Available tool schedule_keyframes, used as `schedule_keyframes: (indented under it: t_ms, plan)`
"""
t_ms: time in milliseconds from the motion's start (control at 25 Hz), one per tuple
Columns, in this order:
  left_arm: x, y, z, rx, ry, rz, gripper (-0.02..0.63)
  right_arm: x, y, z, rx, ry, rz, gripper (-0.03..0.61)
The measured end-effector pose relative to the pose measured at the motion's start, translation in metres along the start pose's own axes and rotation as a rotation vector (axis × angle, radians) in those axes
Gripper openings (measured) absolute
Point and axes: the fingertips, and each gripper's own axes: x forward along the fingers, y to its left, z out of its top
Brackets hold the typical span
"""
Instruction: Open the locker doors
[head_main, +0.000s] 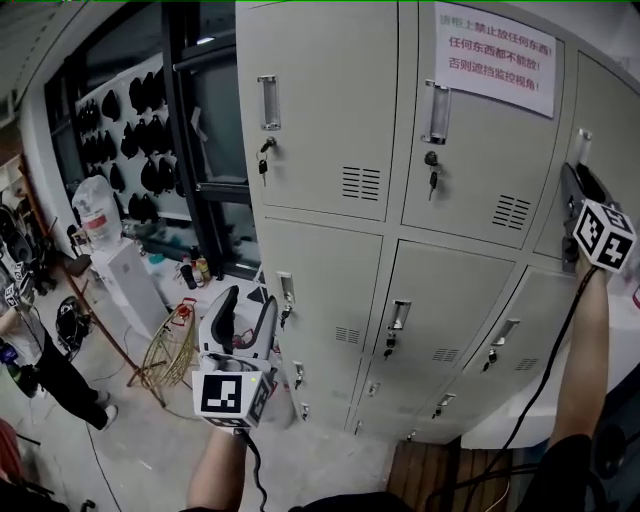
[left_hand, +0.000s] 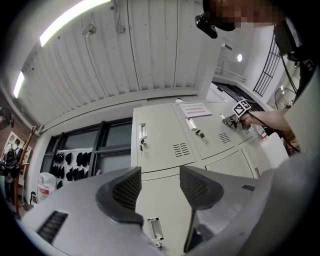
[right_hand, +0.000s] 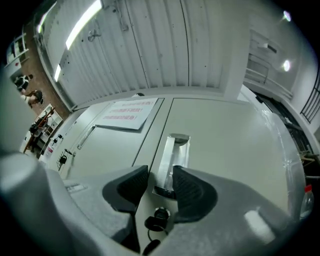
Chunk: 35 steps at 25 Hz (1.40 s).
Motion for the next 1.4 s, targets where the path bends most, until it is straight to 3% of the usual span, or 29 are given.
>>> schedule_keyframes:
  t_ms: [280,400,600,840,960,1160,1320,1400]
  plan:
    - [0.011,-0.016,-0.011,-0.030,0.013,-0.067,0.238,-0.004,0.003,0.001,0.009,0.020,0.014,0.112]
    - [0.016,-0.026,-0.015,-0.048,0.020,-0.116,0.238,-0.025,0.010,0.018,-0.021,-0.031,0.034,0.005]
    - [0.030,-0.047,-0.026,-0.097,0.020,-0.197,0.238,-0.059,0.027,0.048,-0.053,-0.082,0.044,0.074]
    - [0.030,-0.072,-0.033,-0.101,0.041,-0.280,0.238,-0.037,0.012,0.016,0.120,0.087,0.176,0.215]
    - [0.026,-0.064,-0.034,-0.094,0.052,-0.260,0.238,-0.022,0.006,0.017,0.212,0.116,0.235,0.215]
    - [0.020,-0.053,-0.028,-0.081,0.052,-0.233,0.238,-0.002,0.007,0.010,0.231,0.199,0.267,0.214]
    - [0.017,-0.049,-0.029,-0.078,0.055,-0.224,0.238,0.000,0.011,0.001,0.254,0.233,0.269,0.185]
    - [0.016,-0.050,-0.031,-0.082,0.061,-0.228,0.238,-0.007,0.007,0.002,0.261,0.217,0.259,0.130]
